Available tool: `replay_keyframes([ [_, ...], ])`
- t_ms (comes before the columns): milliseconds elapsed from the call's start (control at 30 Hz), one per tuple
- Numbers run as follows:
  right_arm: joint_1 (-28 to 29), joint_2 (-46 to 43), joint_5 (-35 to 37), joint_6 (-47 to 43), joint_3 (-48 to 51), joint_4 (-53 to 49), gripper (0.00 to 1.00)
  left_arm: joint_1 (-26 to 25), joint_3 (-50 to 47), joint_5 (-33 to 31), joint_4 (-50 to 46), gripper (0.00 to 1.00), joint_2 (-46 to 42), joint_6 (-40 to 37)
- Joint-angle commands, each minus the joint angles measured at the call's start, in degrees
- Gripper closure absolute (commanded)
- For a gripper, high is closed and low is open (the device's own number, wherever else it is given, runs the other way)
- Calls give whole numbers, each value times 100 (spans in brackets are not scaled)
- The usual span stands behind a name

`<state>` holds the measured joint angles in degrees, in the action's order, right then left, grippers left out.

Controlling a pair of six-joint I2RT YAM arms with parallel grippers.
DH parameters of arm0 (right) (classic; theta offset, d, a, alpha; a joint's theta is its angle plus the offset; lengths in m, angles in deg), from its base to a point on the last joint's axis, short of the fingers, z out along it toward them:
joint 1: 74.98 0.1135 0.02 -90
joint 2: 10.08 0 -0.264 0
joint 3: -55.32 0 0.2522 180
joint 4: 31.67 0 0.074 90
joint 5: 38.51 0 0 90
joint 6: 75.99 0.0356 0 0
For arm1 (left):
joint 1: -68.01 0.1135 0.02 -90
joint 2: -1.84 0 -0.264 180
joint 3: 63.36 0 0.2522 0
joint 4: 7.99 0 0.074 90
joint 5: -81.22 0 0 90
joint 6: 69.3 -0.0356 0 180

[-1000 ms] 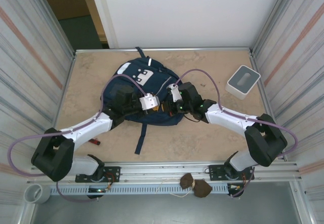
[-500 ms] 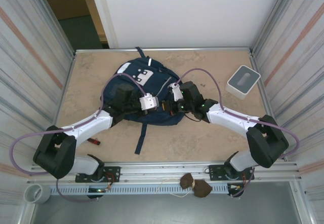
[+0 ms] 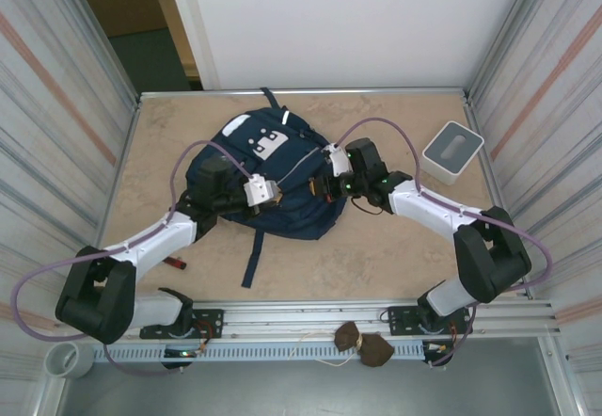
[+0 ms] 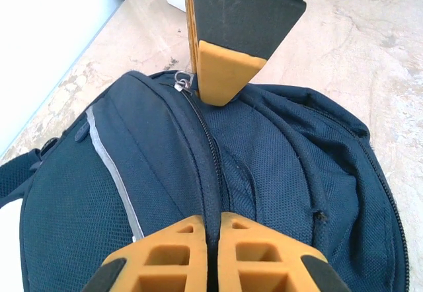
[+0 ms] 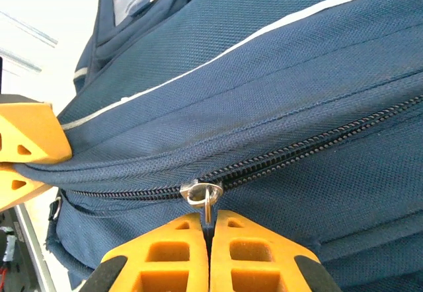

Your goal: Pack the student bag

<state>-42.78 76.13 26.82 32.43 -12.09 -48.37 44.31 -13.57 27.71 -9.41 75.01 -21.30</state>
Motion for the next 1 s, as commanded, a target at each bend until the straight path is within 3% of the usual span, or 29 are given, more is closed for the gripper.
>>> replay_keyframes([
  [0, -38, -8, 329, 50, -105, -259, 100, 232, -70, -344, 68, 100, -93, 147],
  [67, 41, -86, 316, 141, -35, -162, 100, 227, -23, -340, 5, 98, -88, 213],
  [167, 131, -212, 346, 236, 42, -63, 100, 108, 205, -136, -193, 75, -157, 585],
  [267, 172, -313, 383, 292, 65, -16, 100, -304, 344, -333, -291, 58, -197, 598],
  [467, 266, -410, 427, 343, 96, 56, 100, -916, 627, -1057, -441, 46, 139, 319],
  [633, 361, -455, 423, 389, 109, 101, 100, -1026, 965, -1414, -587, 47, 641, 271],
  [700, 373, -485, 438, 391, 135, 92, 100, -1022, 1033, -1487, -605, 52, 739, 261],
  [833, 366, -577, 489, 340, 218, 40, 100, -985, 992, -1521, -601, 70, 727, 168],
  [967, 419, -665, 495, 367, 275, 77, 100, -769, 822, -1168, -534, 88, 520, 157],
])
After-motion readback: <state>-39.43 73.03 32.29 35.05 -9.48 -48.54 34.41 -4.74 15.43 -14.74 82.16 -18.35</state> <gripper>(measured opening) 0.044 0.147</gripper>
